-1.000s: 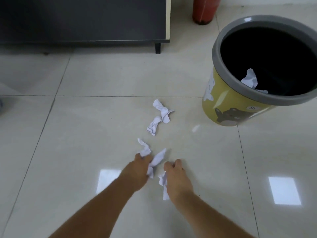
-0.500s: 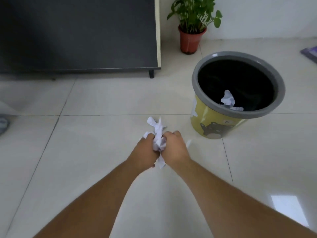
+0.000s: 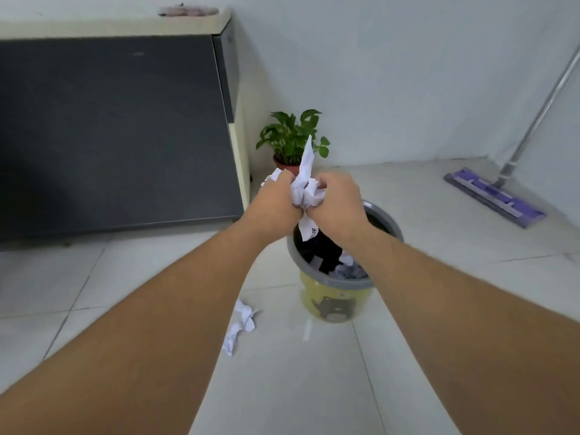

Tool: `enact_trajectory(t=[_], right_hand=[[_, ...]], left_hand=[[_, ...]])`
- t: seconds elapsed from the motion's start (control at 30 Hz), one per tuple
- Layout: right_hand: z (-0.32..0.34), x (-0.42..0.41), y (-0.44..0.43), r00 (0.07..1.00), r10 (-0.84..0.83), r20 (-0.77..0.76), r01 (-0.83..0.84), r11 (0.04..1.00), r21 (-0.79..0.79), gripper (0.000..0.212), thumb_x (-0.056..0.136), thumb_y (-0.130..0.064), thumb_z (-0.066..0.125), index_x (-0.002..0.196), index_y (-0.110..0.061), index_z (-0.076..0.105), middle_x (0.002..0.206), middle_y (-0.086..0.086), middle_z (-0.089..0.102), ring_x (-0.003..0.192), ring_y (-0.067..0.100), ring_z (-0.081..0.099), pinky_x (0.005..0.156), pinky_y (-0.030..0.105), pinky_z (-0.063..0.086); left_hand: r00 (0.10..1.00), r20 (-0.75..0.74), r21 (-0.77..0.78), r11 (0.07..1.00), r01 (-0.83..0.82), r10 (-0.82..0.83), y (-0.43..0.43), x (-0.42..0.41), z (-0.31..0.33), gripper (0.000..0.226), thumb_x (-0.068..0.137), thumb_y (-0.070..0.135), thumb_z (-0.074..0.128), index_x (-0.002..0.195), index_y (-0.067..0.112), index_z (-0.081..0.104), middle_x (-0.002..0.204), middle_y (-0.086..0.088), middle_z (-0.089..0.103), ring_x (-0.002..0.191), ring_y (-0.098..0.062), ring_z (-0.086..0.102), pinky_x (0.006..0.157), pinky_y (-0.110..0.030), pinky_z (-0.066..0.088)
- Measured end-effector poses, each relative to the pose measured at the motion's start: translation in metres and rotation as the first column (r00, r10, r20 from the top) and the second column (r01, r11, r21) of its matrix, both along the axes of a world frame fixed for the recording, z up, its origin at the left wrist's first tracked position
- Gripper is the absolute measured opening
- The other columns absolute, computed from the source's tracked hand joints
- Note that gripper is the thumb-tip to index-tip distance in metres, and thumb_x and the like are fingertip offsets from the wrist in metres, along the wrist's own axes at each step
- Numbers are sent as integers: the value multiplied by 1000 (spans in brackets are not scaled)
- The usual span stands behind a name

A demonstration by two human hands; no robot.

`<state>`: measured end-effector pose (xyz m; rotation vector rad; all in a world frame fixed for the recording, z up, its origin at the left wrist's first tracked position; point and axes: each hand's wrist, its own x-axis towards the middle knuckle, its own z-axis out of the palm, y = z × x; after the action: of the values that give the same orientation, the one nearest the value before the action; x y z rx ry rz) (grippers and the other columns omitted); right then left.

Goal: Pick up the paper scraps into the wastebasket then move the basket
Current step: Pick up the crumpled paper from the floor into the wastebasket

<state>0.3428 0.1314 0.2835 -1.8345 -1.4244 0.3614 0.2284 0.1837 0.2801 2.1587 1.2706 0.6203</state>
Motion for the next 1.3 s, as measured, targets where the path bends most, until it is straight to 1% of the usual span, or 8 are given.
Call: enact_trajectory(t=[0.17,0.47,0.6,0.73,0.87,1.03,1.17,1.3], right_hand=[[23,45,-15,994,-101,-36,102,995,12,16,79,0,61,64,0,55,69,11,53,61,17,44,50,23,32],[10,80,-17,987,-157,12,156,986,51,4,76,3,65,77,5,62,85,21,63,63,17,47,47,21,31],[-9,87,-11,984,-170,51,175,977,-122,22,77,-3,68,96,-8,58,103,11,51,65,10,47,51,17,34],[-38,91,-11,986,-79,147,142,862,-487,73,77,-14,71,141,-12,36,138,11,38,119,29,53,100,40,49],[-54,87,-19,991,-50,128,106,869,-484,85,75,-10,75,147,-14,30,148,11,37,134,30,43,109,45,43],[-64,64,-14,993,-105,54,117,934,-337,64,83,-15,69,141,-17,41,135,7,46,103,25,62,93,39,54],[-88,4,-1,1000,1,19,2,986,-164,42,84,-20,69,124,-21,55,112,-4,49,84,10,57,77,24,48],[-136,-65,6,980,198,-2,-197,970,-143,36,86,-21,67,120,-24,58,116,-7,50,83,6,54,77,21,46]], left_hand=[[997,32,4,998,67,-67,-3,54,15,20,82,10,58,99,6,47,101,-14,57,79,-33,64,68,-50,58],[990,72,54,992,115,-119,-1,88,0,22,82,12,62,96,11,44,100,-6,50,78,-27,60,65,-48,58],[996,-62,83,994,68,-63,4,97,-30,31,79,15,65,100,12,42,109,-10,47,83,-23,55,64,-40,54],[869,-446,-217,968,127,-214,7,97,-66,70,66,32,72,128,22,40,125,-10,43,102,-28,54,71,-38,51],[874,-391,-254,947,199,-288,10,87,-76,82,71,27,72,143,25,34,140,-7,46,125,-26,44,98,-39,45],[971,-237,-107,994,-8,-18,30,22,-73,68,77,31,74,137,23,44,137,-7,47,110,-22,53,83,-30,44],[902,-404,-155,960,-232,153,36,-71,-105,86,72,41,76,144,23,33,146,-12,34,124,-33,44,95,-41,46],[801,-586,-202,935,-290,122,13,-131,-162,104,63,46,82,147,29,23,151,-12,22,136,-34,25,108,-49,34]])
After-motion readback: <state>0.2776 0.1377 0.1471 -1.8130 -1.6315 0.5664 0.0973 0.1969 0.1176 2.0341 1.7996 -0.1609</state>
